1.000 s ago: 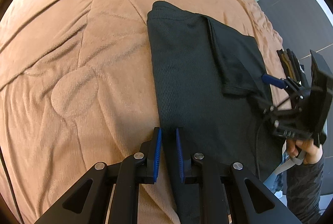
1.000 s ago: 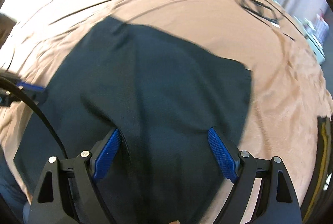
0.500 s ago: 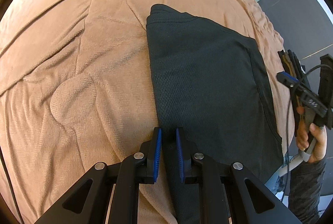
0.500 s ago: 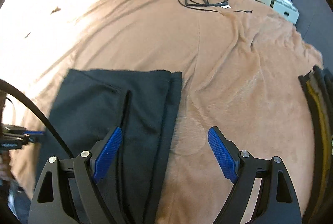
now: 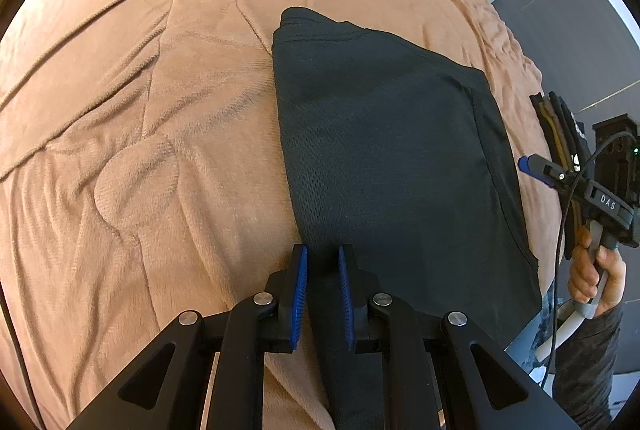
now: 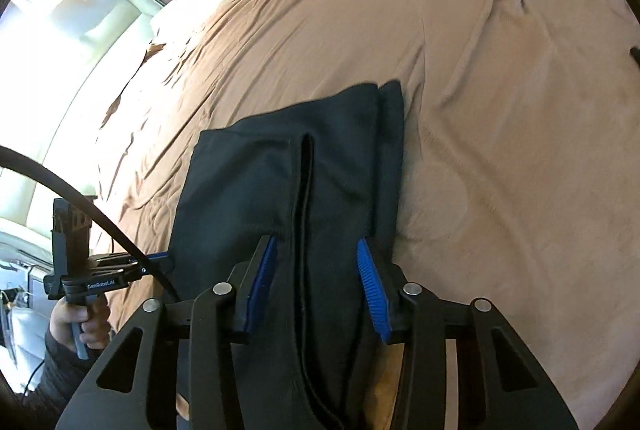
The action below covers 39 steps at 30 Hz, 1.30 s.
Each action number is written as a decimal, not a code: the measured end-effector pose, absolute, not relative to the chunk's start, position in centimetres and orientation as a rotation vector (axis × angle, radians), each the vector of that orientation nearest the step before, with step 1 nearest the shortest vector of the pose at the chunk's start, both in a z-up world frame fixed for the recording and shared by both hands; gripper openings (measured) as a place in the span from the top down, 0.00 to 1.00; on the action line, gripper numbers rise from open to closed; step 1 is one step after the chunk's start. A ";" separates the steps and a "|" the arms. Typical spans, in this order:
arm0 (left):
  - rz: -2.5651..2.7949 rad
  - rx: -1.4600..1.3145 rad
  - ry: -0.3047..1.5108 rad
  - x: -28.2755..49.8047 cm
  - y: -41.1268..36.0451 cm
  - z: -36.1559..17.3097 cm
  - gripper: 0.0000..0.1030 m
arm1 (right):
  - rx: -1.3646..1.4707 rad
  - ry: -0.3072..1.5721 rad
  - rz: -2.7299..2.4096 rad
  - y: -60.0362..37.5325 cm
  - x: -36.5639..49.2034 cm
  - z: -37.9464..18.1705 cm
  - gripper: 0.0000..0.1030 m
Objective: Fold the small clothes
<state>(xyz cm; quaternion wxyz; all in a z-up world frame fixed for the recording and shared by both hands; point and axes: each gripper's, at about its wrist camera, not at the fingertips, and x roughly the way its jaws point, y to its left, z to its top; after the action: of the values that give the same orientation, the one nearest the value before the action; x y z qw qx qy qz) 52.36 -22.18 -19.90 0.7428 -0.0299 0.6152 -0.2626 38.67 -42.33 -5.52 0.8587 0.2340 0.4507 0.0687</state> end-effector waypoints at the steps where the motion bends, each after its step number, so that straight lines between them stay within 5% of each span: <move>1: -0.575 -0.065 1.348 52.3 -22.2 -19.9 0.85 | 0.490 0.953 0.136 -42.5 38.6 -5.7 0.62; 15: -0.587 -0.069 1.353 50.8 -22.0 -19.9 0.85 | 0.547 1.014 0.141 -43.5 38.2 -6.9 0.67; 19: -0.592 -0.068 1.358 50.3 -22.0 -20.1 0.85 | 0.590 1.025 0.145 -43.9 38.5 -7.5 0.76; 23: -0.588 -0.071 1.360 50.1 -22.1 -20.1 0.85 | 0.591 1.021 0.113 -44.0 39.1 -7.6 1.00; 39: -0.591 -0.069 1.357 49.7 -22.4 -19.6 0.85 | 0.548 0.983 0.077 -43.9 37.9 -6.5 1.00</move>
<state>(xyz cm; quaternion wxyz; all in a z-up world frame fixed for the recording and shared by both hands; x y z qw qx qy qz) 49.70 -22.43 -19.57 0.7381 -0.0314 0.6180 -0.2691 37.87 -43.87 -6.53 0.8451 0.2596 0.4660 0.0365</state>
